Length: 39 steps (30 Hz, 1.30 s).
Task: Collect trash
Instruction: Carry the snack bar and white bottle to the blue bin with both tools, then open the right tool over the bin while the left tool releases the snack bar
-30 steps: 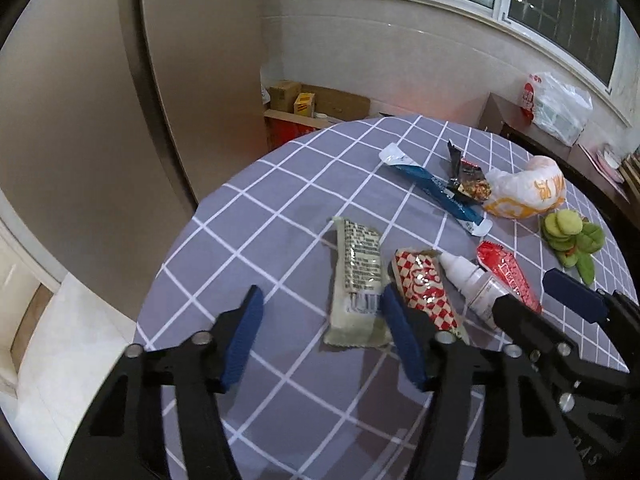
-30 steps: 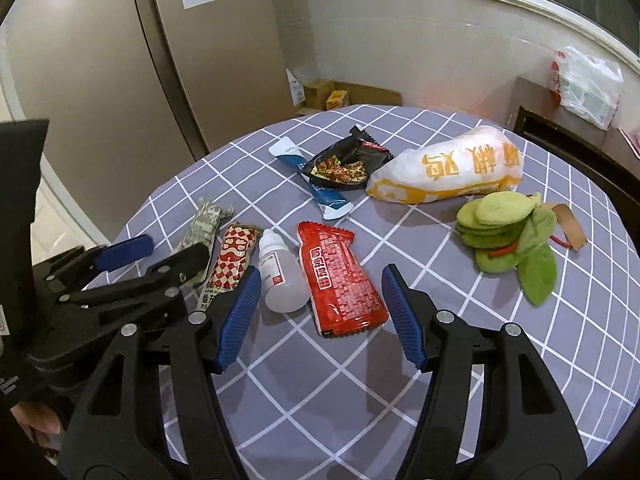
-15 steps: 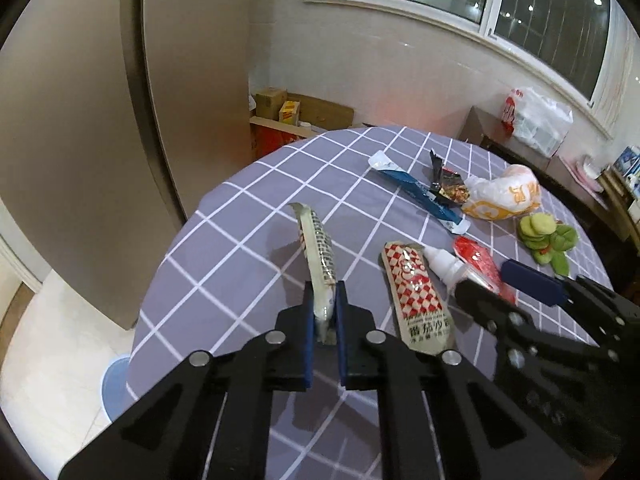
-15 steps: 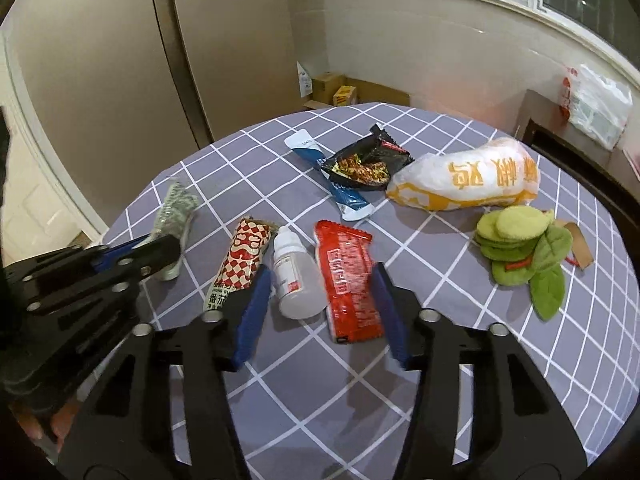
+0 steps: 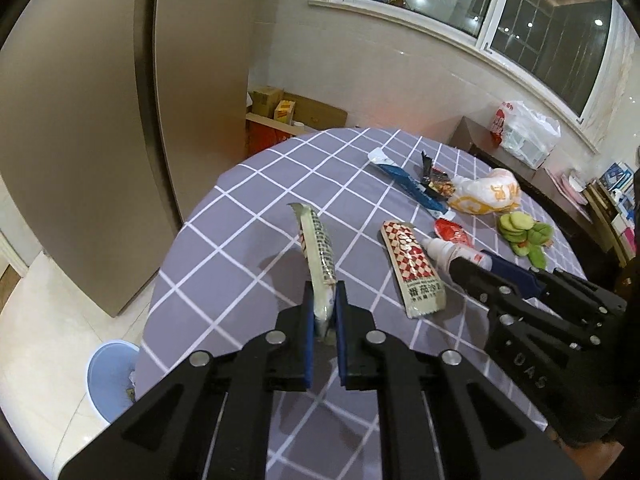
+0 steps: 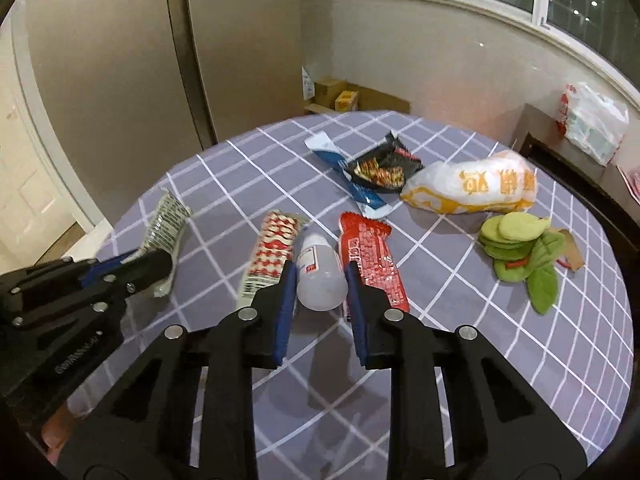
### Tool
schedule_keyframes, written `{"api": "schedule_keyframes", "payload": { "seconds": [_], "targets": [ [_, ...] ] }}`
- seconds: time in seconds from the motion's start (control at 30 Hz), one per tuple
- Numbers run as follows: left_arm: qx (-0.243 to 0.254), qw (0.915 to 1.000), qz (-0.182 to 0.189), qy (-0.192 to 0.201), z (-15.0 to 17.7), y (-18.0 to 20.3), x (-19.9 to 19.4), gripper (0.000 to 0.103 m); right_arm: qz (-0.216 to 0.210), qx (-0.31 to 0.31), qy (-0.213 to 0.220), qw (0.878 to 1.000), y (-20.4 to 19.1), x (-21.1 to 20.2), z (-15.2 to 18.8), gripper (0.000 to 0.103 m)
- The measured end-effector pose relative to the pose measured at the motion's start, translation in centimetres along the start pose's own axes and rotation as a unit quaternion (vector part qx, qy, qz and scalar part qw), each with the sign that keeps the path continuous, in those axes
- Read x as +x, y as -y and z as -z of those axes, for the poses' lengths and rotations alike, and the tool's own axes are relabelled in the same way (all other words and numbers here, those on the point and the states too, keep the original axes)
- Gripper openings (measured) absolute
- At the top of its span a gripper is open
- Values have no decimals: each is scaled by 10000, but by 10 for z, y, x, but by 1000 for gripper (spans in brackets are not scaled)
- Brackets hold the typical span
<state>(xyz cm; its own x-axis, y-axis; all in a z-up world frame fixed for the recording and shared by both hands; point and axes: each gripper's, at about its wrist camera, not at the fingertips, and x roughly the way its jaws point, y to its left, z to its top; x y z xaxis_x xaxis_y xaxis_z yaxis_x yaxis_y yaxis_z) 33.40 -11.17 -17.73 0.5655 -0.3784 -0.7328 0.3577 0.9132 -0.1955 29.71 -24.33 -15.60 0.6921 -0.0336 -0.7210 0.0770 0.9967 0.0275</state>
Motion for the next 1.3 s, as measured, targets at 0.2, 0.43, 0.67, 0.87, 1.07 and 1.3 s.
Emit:
{"api": "schedule_keyframes", "payload": {
  "seconds": [0.2, 0.43, 0.67, 0.87, 1.07, 1.3],
  "targets": [
    [-27, 9998, 87, 196, 6, -7, -28, 8, -165, -68, 180, 9997, -18, -28, -5, 25],
    [-205, 9988, -3, 447, 17, -39, -66, 8, -538, -300, 270, 9977, -67, -50, -11, 25],
    [-691, 9947, -463, 600, 33, -109, -103, 8, -1035, -780, 265, 9912, -153, -53, -16, 25],
    [-1227, 9840, -1145, 602, 53, -193, -131, 8, -1575, -1224, 82, 9799, -246, -33, -9, 25],
    [-1661, 9690, -1749, 540, 74, -263, -148, 8, -2007, -1475, -125, 9684, -317, -9, 0, 25],
    [-2072, 9515, -2233, 430, 92, -325, -153, 8, -2322, -1648, -129, 9585, -377, 16, 6, 25]
  ]
}}
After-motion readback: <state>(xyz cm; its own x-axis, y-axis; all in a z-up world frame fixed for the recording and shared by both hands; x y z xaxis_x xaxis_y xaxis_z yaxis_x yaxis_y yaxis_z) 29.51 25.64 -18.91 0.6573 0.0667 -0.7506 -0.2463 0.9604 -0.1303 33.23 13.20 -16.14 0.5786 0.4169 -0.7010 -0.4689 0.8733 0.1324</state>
